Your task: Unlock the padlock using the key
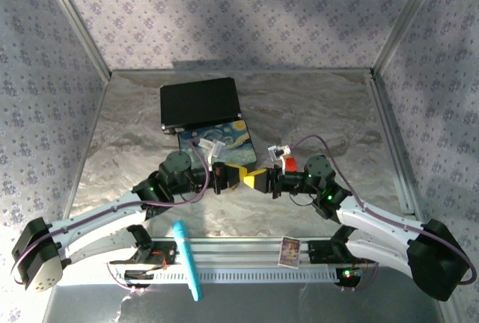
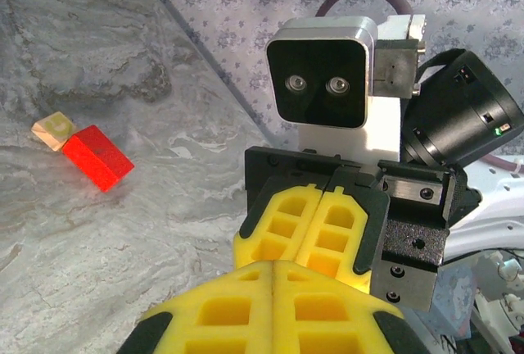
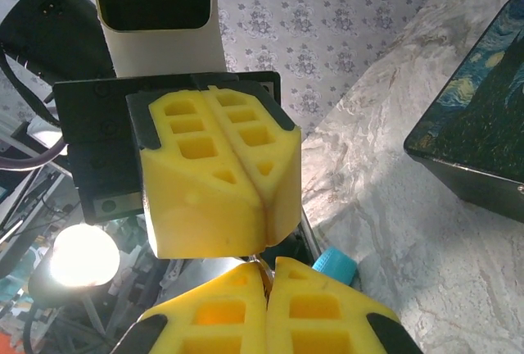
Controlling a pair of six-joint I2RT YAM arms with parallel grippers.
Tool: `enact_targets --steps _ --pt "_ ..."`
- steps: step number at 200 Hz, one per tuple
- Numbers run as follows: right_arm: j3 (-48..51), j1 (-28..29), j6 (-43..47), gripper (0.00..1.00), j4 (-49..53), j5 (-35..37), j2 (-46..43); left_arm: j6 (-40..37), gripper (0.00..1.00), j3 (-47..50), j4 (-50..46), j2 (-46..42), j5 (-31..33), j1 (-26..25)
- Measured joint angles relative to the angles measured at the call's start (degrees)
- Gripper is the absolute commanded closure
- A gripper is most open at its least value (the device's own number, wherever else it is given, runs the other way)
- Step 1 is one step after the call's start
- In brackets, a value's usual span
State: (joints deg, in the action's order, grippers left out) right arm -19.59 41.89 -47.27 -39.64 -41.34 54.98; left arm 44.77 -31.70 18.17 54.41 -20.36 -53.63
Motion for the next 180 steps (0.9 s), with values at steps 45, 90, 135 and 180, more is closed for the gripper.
enact_targets --steps 45,90,135,180 --pt "0.0 0.0 0.5 1.00 2.3 1.4 0.0 1.4 0.01 0.0 -1.8 -0.3 4.7 0.0" --pt "0.0 0.0 3.5 1.00 10.5 5.1 -0.2 8.7 0.14 3.2 -6.9 -5.2 19.9 -0.9" --pt "0.0 0.0 7.1 1.00 21.6 11.3 -0.3 22.4 0.24 8.7 -13.2 -3.8 40.1 -12.0" --pt "0.0 0.0 8.3 1.00 25.4 13.6 -0.3 34.1 0.25 8.3 -21.9 5.6 51.4 -15.5"
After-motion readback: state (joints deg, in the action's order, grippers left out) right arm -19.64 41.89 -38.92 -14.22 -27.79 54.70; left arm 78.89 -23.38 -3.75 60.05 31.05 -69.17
